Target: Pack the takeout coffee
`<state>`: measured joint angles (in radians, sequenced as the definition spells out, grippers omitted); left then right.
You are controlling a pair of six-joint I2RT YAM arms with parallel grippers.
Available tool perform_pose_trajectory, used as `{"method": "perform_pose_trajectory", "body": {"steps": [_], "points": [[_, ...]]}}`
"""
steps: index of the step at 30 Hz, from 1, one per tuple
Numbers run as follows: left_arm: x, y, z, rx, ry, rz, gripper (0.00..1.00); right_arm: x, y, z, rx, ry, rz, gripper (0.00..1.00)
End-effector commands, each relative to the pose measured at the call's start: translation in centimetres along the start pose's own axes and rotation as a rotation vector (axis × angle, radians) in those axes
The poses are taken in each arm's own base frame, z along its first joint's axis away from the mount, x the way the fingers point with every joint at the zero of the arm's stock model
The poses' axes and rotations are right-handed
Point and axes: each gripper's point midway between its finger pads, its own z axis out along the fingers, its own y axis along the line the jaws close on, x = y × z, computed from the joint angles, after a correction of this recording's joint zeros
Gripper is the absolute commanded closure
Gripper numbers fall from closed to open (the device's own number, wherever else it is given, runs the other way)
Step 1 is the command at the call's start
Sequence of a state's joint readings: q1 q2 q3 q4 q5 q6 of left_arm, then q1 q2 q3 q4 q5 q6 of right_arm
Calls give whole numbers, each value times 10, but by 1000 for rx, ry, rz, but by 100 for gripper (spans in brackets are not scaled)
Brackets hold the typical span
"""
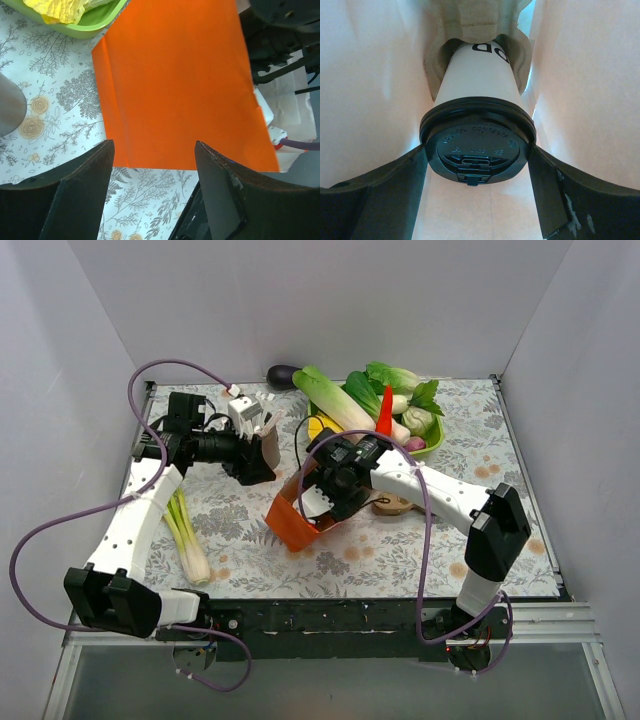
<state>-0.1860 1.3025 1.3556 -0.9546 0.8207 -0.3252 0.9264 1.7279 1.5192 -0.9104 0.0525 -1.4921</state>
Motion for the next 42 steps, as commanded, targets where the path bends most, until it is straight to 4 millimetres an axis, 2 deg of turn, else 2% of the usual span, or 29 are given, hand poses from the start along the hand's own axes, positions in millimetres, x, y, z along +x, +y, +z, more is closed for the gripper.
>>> {"method": "perform_pose_trajectory", "body": {"steps": [1, 2, 11, 17, 21, 42], "points": [[-21, -15, -8, 23, -103, 16, 35, -9, 44, -8, -218, -11, 61, 99], [-22, -16, -9, 26, -108, 6, 35, -10, 52, -10, -254, -8, 73, 99], [-27, -24, -14, 41, -154, 2, 35, -13, 70, -13, -352, 89, 178, 99], [-27, -26, -15, 42, -156, 18, 35, -8, 84, -7, -386, 167, 252, 99], [-32, -28, -19, 37, -162, 35, 35, -9, 84, -4, -389, 189, 275, 99], [-32, -32, -25, 17, -179, 34, 34, -10, 86, -5, -384, 191, 316, 99]]}}
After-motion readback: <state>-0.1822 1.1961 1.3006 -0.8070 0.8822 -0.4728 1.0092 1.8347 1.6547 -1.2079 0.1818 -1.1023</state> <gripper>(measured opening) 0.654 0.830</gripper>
